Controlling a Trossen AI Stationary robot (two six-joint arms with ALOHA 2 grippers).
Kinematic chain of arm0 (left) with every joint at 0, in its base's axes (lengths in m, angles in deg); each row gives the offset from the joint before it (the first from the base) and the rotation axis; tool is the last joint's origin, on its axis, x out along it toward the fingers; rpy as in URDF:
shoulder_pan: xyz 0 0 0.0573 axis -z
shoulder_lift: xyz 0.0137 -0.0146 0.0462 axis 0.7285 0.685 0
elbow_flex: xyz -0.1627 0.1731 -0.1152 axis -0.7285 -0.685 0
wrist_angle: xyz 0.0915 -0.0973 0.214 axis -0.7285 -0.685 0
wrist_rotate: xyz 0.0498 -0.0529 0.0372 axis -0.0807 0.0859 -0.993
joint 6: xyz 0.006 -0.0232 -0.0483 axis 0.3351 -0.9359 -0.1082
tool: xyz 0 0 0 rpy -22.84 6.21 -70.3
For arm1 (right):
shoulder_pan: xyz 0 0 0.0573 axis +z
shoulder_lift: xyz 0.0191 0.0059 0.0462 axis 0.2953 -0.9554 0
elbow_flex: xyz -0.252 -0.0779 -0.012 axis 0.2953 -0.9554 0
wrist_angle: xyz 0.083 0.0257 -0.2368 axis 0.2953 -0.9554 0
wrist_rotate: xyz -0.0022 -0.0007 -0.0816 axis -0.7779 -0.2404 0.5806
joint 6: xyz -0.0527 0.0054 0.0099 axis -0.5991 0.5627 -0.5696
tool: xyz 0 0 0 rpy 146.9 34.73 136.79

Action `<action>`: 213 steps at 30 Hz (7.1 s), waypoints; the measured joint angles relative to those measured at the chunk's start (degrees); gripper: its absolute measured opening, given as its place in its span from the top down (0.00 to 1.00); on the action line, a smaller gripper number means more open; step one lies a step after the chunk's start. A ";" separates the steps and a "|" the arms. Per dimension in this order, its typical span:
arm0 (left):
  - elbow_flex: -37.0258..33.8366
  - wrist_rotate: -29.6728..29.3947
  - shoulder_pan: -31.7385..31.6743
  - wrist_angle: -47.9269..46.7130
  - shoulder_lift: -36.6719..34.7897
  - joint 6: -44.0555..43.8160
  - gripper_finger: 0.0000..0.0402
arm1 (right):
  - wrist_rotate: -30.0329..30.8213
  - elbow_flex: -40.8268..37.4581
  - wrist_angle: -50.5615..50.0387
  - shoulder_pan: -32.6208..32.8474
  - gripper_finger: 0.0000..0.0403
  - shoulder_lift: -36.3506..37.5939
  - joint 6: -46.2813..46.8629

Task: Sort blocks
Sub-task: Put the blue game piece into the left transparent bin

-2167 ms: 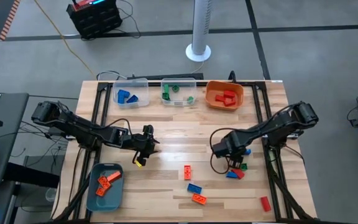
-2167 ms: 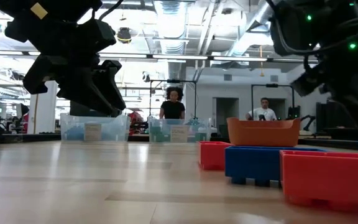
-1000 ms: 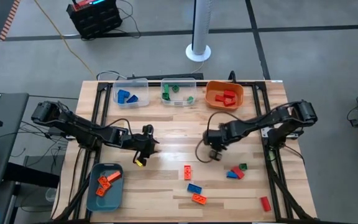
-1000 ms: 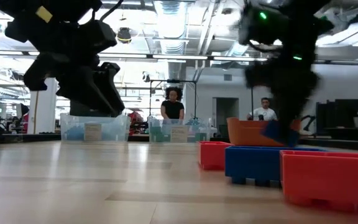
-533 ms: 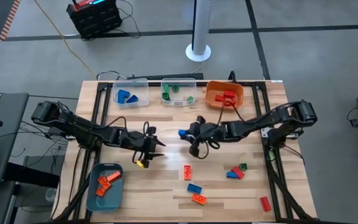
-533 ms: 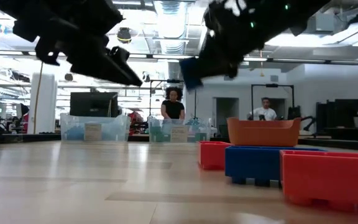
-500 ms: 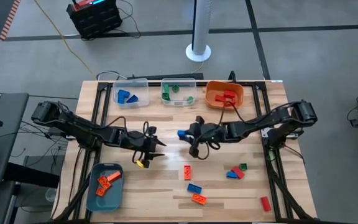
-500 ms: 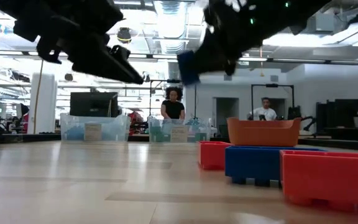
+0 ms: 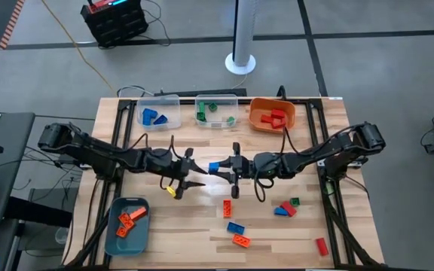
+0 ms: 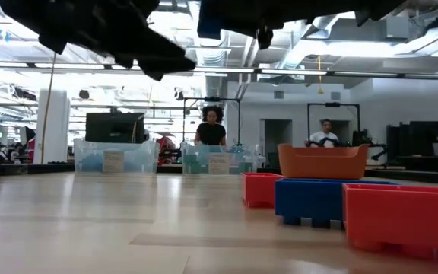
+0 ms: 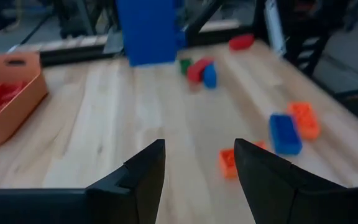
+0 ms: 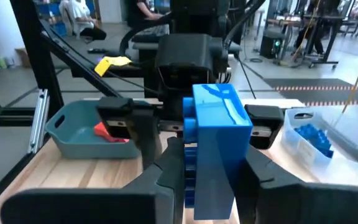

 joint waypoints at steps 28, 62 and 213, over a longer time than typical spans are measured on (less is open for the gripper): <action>10.62 -2.51 -2.42 5.37 9.61 3.09 0.41 | -0.02 0.00 -0.34 -0.09 0.75 -0.04 -2.24; 10.88 -2.83 -8.55 -20.82 -2.18 6.70 0.78 | 18.90 0.00 -19.64 4.08 0.38 9.01 -1.45; 11.19 1.75 -4.99 -18.69 4.37 14.83 0.48 | 32.39 14.16 -40.46 15.26 0.79 -2.87 14.13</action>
